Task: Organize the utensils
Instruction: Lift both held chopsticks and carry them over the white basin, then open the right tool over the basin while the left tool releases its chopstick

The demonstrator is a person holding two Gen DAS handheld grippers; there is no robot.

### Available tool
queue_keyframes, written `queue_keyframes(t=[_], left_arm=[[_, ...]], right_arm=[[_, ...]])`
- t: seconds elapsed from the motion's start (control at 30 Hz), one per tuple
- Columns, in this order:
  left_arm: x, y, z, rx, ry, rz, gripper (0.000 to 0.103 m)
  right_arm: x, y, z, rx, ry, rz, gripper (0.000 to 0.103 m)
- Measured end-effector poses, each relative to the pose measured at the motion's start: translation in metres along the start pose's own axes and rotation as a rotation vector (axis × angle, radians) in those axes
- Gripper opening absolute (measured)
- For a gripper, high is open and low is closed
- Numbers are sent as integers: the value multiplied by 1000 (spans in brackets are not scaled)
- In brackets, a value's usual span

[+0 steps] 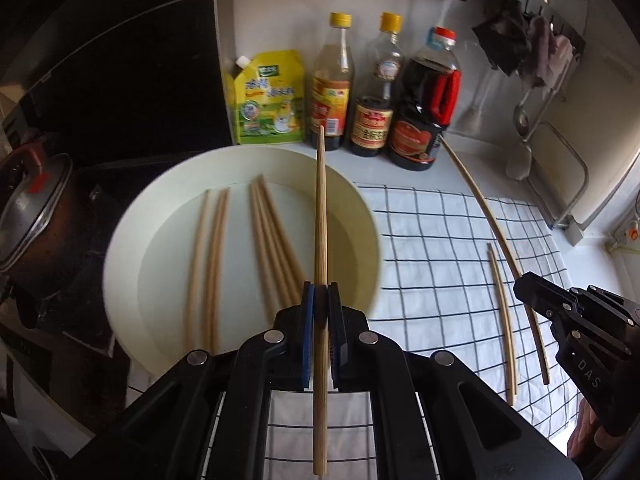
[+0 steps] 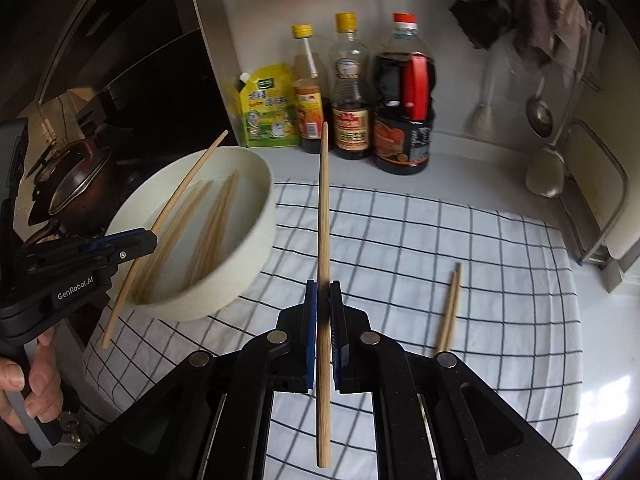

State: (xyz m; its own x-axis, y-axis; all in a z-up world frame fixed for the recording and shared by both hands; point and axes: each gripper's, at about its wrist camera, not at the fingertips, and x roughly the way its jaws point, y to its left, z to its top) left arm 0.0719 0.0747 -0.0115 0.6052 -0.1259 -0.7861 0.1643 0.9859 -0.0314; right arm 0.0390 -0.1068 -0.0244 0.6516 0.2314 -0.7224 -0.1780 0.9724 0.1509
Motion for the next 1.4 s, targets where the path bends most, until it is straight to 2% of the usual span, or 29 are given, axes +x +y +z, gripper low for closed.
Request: queue_keyframes(t=[0.23, 0.33, 0.53, 0.8, 0.97, 1.23, 1.4], left_arm=[[12, 70, 23, -64, 0, 55, 7], [25, 91, 29, -79, 15, 53, 7], [57, 110, 29, -88, 71, 34, 7], [88, 121, 22, -86, 141, 6, 8], [99, 121, 18, -84, 161, -3, 8], [96, 122, 17, -92, 159, -8, 8], [91, 125, 16, -112, 171, 3, 13]], right_arm=[[47, 59, 41, -29, 28, 84, 6], [70, 80, 55, -32, 57, 99, 6], [114, 107, 69, -10, 131, 118, 6], [157, 117, 66, 15, 225, 97, 6], [165, 111, 62, 38, 251, 83, 6], [156, 109, 62, 31, 234, 71, 7], [143, 105, 61, 31, 199, 60, 12]])
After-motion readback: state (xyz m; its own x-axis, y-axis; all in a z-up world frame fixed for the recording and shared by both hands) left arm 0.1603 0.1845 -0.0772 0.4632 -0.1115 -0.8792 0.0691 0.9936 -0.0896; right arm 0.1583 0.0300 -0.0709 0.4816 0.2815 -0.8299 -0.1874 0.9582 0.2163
